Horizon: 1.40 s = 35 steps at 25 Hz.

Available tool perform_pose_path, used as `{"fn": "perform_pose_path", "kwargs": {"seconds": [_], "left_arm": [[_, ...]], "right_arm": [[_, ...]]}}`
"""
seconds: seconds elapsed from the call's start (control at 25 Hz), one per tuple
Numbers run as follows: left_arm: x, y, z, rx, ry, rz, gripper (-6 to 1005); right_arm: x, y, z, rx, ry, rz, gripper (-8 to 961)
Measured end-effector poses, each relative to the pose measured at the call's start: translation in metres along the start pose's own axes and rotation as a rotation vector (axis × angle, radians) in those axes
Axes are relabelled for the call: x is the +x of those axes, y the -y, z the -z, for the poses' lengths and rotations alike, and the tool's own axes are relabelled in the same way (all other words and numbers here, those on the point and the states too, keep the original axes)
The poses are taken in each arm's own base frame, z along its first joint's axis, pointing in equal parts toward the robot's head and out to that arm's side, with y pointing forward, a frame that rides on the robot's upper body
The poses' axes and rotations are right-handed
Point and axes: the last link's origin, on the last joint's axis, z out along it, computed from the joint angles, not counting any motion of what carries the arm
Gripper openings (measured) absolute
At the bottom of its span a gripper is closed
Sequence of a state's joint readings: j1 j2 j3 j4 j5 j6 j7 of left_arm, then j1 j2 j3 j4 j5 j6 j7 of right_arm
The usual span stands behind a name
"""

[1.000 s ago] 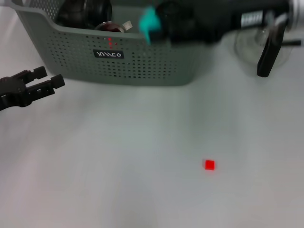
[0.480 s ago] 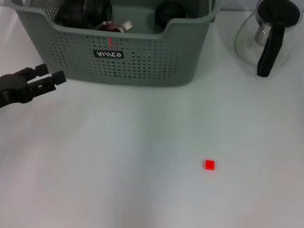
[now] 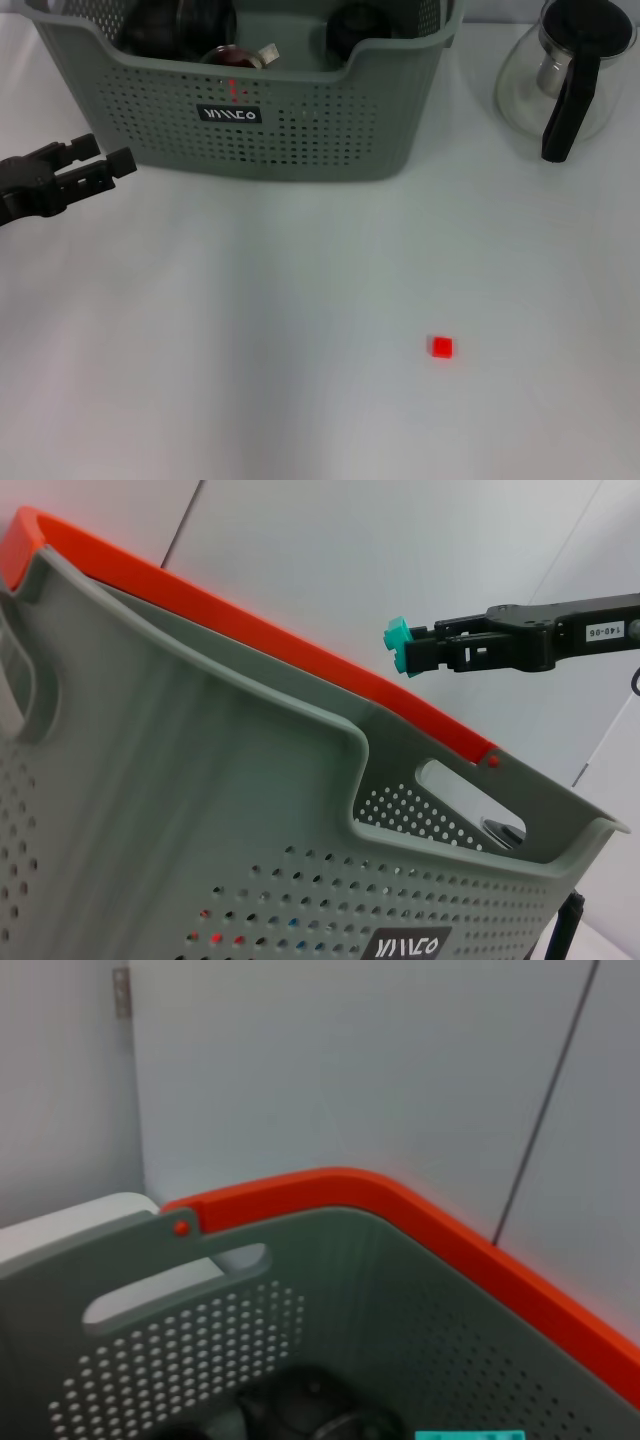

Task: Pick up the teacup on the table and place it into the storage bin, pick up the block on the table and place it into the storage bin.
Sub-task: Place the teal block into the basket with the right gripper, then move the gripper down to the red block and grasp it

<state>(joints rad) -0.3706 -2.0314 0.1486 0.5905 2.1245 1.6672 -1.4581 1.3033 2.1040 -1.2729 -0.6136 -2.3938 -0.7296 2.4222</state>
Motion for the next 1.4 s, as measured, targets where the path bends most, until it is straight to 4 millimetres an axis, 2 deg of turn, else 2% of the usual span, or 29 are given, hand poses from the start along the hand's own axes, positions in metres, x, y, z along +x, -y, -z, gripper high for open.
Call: {"fn": "perform_pose_path", "kwargs": {"seconds": [0.28,0.48,0.52,0.6,0.84,0.96,1.04,1.08,1.24,1.4], "left_arm": [[0.001,0.000,-0.001,-0.001,-0.002,-0.006,860],[0.000,0.000,0.000,0.002,-0.001,-0.001,860],[-0.001,0.000,0.001,0.003,-0.001,0.000,860],[-0.001,0.000,0.001,0.004,-0.001,0.003,860],[-0.002,0.000,0.002,0.007,0.000,0.006,860],[0.000,0.001,0.003,0.010,-0.005,0.004,860],[0.002,0.002,0.003,0.013,-0.008,0.002,860],[0.003,0.003,0.003,0.013,-0.009,0.001,860],[0.005,0.004,0.002,0.020,-0.008,-0.005,860],[0.009,0.005,-0.002,0.018,-0.009,-0.011,860]], "right_arm": [[0.000,-0.001,0.002,-0.009,-0.004,0.016,484],[-0.004,0.002,0.012,-0.018,0.058,-0.015,707],[-0.003,0.003,0.017,-0.025,0.088,-0.024,723],[-0.001,0.002,0.032,-0.066,0.185,-0.028,754],[0.044,-0.014,0.098,-0.390,0.466,-0.044,849],[0.068,-0.020,0.135,-0.535,0.497,-0.030,850],[0.086,-0.027,0.155,-0.589,0.417,0.013,850],[0.094,-0.033,0.161,-0.607,0.342,0.040,820],[0.132,-0.048,0.171,-0.582,-0.038,0.131,701],[0.139,-0.049,0.174,-0.561,-0.224,0.150,691]]}}
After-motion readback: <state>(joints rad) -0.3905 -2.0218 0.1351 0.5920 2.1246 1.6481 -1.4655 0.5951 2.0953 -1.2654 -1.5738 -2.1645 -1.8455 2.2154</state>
